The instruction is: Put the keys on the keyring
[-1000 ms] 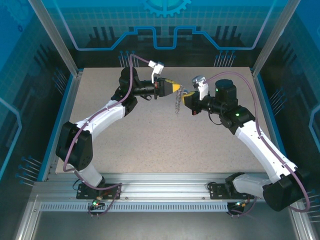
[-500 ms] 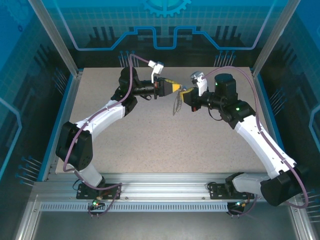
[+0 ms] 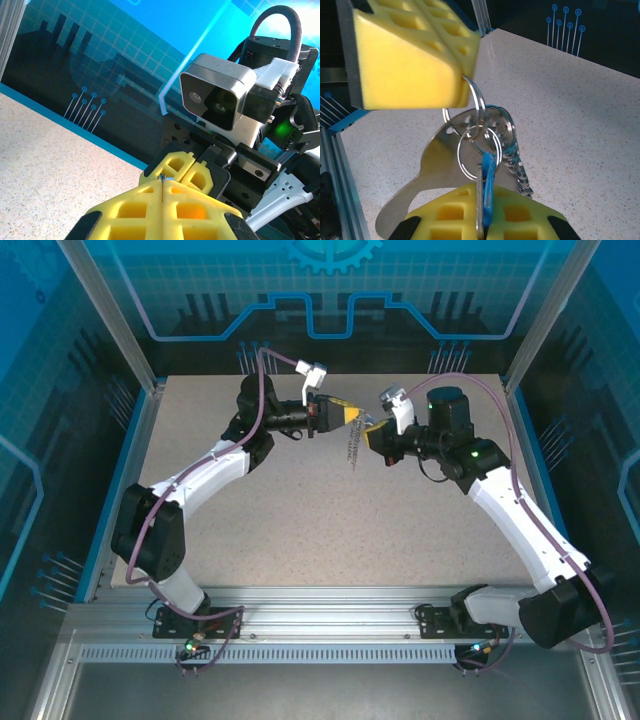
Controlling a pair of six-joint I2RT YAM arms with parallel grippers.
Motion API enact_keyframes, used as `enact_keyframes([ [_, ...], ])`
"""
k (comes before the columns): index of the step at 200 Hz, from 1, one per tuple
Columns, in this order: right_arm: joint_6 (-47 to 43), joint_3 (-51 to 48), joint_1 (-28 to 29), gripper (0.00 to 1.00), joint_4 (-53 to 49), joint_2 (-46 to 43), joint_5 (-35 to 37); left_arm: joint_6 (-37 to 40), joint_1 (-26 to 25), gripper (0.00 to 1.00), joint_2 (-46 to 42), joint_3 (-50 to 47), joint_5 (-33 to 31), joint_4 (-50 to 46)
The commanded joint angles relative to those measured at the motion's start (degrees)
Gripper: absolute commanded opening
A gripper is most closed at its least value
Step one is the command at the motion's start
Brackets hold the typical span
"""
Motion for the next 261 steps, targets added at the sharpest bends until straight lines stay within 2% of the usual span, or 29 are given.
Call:
enact_keyframes([
  [1,-1.21,1.52,-1.18,0.0,-1.91,-1.13,0.11,2.05,-0.16,0.0,-2.43,-0.61,-0.26,0.94],
  [118,-0.35,4.45,-1.58,0.0,-1.57,0.57,-2.9,2.73,-0.25,0.0,-2.6,-0.44,-0.08,0.06],
  [189,-0.22,6.47,1.36,0.0,-0.91,3.4,-2.32,2.7,-0.65,0.0,-2.16,0.18,-0.08,0.06],
  [261,-0.81,7.09,1.13,0.0,-1.59,3.21,-1.09,2.78,-0.65,0.0,-1.99,0.45,-0.07,-0.31],
])
